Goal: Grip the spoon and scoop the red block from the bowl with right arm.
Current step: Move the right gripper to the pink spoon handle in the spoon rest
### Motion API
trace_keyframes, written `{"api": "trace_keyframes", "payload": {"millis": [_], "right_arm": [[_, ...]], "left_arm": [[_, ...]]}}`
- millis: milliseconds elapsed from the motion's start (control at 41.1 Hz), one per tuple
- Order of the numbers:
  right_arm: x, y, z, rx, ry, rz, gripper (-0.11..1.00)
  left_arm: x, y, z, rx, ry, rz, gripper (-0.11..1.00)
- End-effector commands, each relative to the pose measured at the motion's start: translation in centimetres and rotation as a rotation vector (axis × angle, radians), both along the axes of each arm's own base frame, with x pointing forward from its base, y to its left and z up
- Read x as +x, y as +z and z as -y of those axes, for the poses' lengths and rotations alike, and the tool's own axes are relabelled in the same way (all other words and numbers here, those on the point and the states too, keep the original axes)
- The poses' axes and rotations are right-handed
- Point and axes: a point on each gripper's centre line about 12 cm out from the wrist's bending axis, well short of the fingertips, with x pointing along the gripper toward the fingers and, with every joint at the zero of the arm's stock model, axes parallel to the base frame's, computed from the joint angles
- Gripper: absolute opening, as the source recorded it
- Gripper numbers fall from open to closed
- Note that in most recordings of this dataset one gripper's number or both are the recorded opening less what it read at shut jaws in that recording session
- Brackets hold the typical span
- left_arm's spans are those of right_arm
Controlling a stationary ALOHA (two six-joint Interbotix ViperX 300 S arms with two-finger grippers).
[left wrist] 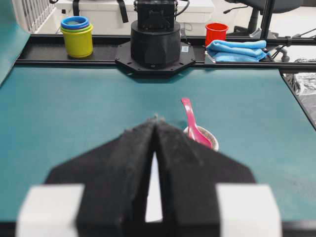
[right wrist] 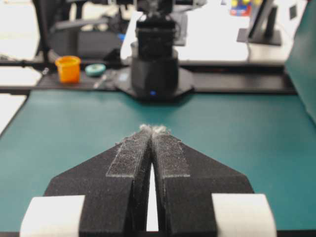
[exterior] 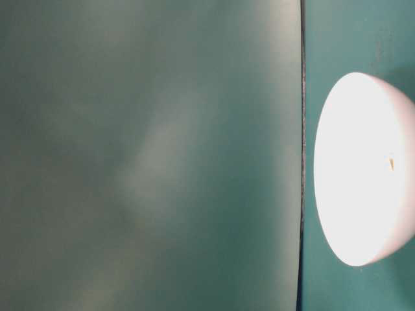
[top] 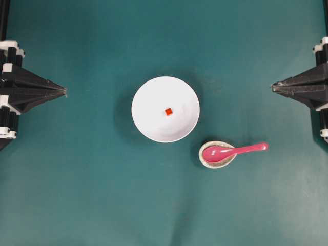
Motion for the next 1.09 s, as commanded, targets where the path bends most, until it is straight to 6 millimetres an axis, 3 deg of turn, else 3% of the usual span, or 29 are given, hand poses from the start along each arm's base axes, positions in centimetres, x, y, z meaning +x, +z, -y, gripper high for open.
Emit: {"api": "trace_keyframes", "payload": {"millis": [0, 510, 583, 705, 753, 899, 1069], "right_arm": [[0.2, 0.7, 0.0, 0.014, 0.001, 0.017, 0.00], [0.5, 0.3, 0.1, 0.078, -0.001, -0.046, 0.01], [0.4, 0.2, 0.1, 0.087, -0.001, -0.052, 0.09], [0.6, -0.1, 0.1, 0.095, -0.001, -0.064, 0.40], [0.6, -0.3, 0.1, 0.095, -0.001, -0.073, 0.47], [0.9, -2.3, -0.2, 0.096, 0.008, -0.126, 0.48], [0.5, -6.9, -1.3, 0.132, 0.053, -0.183, 0.48]], "left_arm": [[0.3, 1.2, 0.0, 0.018, -0.001, 0.006, 0.00], [0.4, 0.9, 0.0, 0.000, -0.002, -0.055, 0.00], [0.4, 0.9, 0.0, -0.002, -0.002, -0.055, 0.00], [0.3, 1.0, 0.0, 0.000, -0.002, -0.049, 0.00], [0.2, 1.2, 0.0, -0.002, -0.002, -0.041, 0.00], [-0.1, 1.6, 0.0, -0.002, -0.002, -0.023, 0.00], [-0.3, 2.0, 0.0, -0.002, -0.002, -0.008, 0.00]]}}
